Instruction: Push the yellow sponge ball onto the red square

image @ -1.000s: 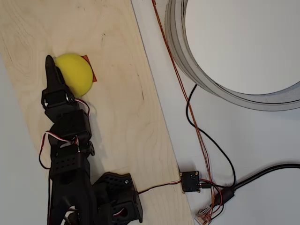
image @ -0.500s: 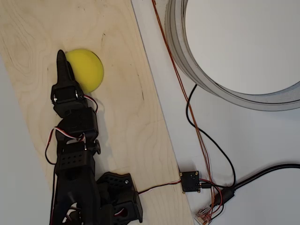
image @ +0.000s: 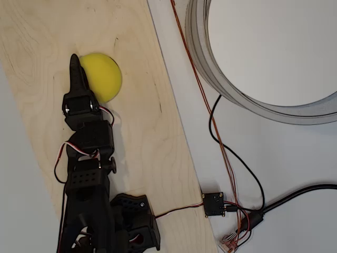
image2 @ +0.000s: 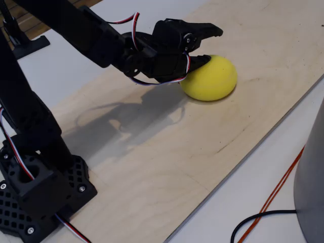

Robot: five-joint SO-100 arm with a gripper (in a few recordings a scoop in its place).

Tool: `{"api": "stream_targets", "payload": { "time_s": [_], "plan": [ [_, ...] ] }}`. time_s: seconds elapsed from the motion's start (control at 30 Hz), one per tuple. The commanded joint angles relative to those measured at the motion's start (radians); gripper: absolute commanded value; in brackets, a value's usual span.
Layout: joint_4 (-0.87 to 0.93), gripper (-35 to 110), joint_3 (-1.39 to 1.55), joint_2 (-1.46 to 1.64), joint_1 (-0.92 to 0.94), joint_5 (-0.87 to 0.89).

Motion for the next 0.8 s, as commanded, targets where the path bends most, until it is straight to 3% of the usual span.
{"api": "stream_targets", "payload": {
  "time_s": [0.0, 0.43, 0.77],
  "plan": [
    [-0.015, 21, 0.005, 0.006, 0.006, 0.025],
    [-0.017, 21, 0.026, 0.015, -0.054, 0.112],
    [-0.018, 20, 0.049, 0.086, -0.048, 0.075]
  ]
}}
